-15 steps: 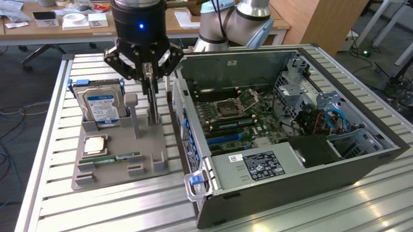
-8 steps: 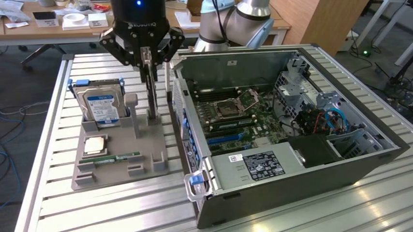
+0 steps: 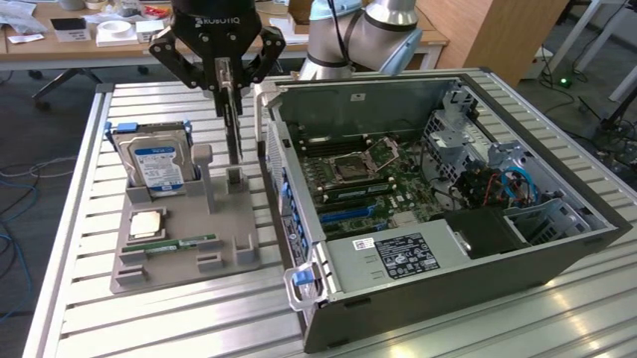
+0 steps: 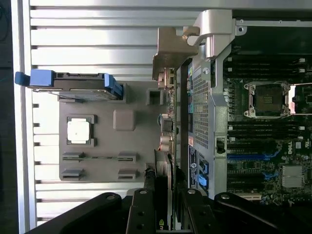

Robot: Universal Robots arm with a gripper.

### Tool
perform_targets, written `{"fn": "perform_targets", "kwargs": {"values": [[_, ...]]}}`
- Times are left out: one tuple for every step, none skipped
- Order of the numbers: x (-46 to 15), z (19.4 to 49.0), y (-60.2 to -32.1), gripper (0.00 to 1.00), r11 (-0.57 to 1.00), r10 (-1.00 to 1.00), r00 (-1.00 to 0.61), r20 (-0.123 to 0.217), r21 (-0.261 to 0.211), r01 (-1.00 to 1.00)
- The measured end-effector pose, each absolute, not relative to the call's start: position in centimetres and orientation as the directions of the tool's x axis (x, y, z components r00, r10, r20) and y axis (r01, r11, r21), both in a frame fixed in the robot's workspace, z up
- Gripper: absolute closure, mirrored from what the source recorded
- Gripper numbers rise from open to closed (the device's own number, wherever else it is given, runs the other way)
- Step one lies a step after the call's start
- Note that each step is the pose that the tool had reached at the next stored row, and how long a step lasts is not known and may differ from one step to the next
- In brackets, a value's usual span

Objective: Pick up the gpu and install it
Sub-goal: 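Pick up the gpu and move the gpu toward the slot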

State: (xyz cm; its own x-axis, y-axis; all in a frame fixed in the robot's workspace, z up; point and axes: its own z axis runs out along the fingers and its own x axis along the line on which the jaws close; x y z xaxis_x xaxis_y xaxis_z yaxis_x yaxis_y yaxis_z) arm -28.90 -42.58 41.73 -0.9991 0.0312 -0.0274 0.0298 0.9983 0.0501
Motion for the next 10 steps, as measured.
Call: {"fn": "perform_targets", "kwargs": {"values": [[-28.9, 41.73, -42.58, 0.74, 0.998, 0.031, -0.999, -0.027, 0.05, 0.03], [-28.9, 41.74, -42.57, 0.74, 0.998, 0.031, -0.999, -0.027, 0.05, 0.03], [-28.9, 41.74, -42.57, 0.74, 0.998, 0.031, -0.999, -0.027, 0.05, 0.03], [-28.9, 41.74, -42.57, 0.74, 0.998, 0.031, -0.999, -0.027, 0.05, 0.03], [-28.9, 41.75, -42.57, 0.74, 0.998, 0.031, -0.999, -0.027, 0.05, 0.03], [-28.9, 41.75, -42.57, 0.74, 0.998, 0.031, -0.999, -0.027, 0.05, 0.03], [-28.89, 41.75, -42.57, 0.74, 0.998, 0.031, -0.999, -0.027, 0.05, 0.03], [-28.83, 41.76, -42.57, 0.74, 0.998, 0.031, -0.999, -0.027, 0.05, 0.03], [-28.7, 41.76, -42.57, 0.74, 0.998, 0.031, -0.999, -0.027, 0.05, 0.03], [-28.55, 41.75, -42.57, 0.74, 0.998, 0.031, -0.999, -0.027, 0.05, 0.03]]}}
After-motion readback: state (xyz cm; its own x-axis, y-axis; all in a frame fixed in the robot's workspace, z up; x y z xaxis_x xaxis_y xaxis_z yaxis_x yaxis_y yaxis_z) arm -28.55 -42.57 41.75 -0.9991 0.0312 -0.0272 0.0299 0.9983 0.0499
